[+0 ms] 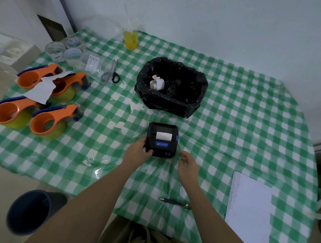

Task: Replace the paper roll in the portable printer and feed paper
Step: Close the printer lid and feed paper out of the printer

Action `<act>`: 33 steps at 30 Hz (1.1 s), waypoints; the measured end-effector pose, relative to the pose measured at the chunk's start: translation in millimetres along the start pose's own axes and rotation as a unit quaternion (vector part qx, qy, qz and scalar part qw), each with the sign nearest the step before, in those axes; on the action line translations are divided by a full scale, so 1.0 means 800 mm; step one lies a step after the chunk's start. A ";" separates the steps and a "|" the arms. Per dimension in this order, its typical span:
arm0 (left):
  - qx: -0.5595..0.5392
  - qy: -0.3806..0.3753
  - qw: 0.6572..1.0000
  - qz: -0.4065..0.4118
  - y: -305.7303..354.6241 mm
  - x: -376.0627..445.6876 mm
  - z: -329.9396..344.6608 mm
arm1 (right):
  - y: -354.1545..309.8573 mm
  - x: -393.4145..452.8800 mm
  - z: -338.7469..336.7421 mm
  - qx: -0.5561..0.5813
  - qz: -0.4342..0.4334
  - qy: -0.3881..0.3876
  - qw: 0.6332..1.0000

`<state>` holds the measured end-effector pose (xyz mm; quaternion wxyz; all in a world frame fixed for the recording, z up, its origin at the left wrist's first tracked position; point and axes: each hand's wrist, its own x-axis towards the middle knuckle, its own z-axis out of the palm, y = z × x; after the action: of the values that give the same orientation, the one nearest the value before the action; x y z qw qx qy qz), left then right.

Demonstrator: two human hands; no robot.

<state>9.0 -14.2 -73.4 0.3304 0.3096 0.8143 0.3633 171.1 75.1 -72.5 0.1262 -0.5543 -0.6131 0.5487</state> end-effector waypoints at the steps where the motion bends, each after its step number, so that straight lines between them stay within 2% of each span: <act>1: 0.000 0.000 1.000 0.001 0.000 0.000 0.000 | 0.000 0.000 0.000 -0.001 0.000 0.001 1.000; 22: 0.014 -0.004 1.000 0.004 0.000 0.001 0.000 | -0.011 -0.002 0.001 -0.010 -0.016 0.002 1.000; 33: 0.015 -0.005 1.000 -0.007 0.004 -0.002 -0.001 | -0.011 0.004 -0.001 -0.023 0.011 0.003 1.000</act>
<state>10.4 -13.7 -69.9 0.3322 0.3105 0.8200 0.3476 166.0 79.8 -66.5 0.1087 -0.5655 -0.6190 0.5341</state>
